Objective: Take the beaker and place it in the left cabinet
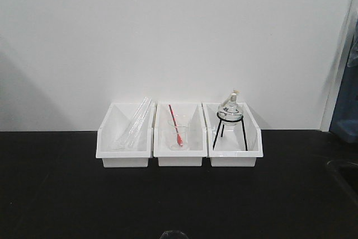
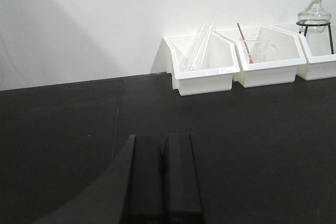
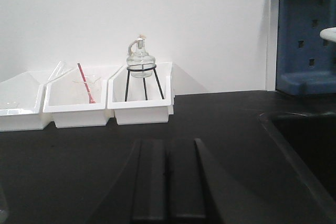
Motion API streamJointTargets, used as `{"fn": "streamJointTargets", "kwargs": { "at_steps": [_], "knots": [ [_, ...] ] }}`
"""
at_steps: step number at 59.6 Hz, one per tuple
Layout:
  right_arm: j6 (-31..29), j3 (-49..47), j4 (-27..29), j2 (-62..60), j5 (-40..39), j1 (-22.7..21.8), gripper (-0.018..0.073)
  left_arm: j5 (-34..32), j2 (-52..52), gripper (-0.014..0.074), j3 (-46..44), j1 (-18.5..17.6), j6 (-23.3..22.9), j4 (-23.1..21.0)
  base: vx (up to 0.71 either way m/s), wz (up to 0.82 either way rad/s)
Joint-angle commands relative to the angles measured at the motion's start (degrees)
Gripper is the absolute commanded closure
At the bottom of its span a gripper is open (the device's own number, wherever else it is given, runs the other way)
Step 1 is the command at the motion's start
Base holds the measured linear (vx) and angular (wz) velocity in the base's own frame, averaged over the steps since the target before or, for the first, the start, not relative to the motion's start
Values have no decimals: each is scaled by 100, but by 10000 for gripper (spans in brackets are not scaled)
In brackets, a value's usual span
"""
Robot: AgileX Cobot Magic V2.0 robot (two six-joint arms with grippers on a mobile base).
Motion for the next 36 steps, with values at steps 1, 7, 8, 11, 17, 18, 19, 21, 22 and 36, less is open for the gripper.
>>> {"fn": "streamJointTargets", "kwargs": {
  "at_steps": [1, 7, 8, 11, 17, 18, 19, 21, 22, 36],
  "knots": [
    [-7, 37, -5, -86, -447, -22, 568, -508, -108, 604, 84, -35, -17, -16, 0, 0],
    [-7, 37, -5, -86, -447, -22, 568, -508, -108, 604, 84, -35, -17, -16, 0, 0],
    [-7, 37, -5, -86, -447, -22, 568, -508, -108, 604, 84, -35, -17, -16, 0, 0],
    [-7, 37, -5, -86, -447, -22, 568, -508, -108, 604, 84, -35, -17, -16, 0, 0],
    [-7, 37, -5, -86, -447, -22, 568, -508, -108, 604, 84, -35, -17, -16, 0, 0],
    [-7, 37, -5, -86, -447, -22, 568, -508, -108, 604, 84, -35, -17, -16, 0, 0],
    [-7, 37, -5, -86, -447, -22, 568, -508, -108, 604, 84, -35, -17, -16, 0, 0],
    [-7, 37, -5, -86, -447, -22, 568, -508, -108, 604, 84, -35, -17, -16, 0, 0],
    [-7, 37, -5, -86, -447, -22, 568, -508, -108, 604, 84, -35, -17, -16, 0, 0],
    [-13, -100, -14, -86, -2011, -22, 568, -508, -108, 604, 84, -35, -17, -16, 0, 0]
  ]
}}
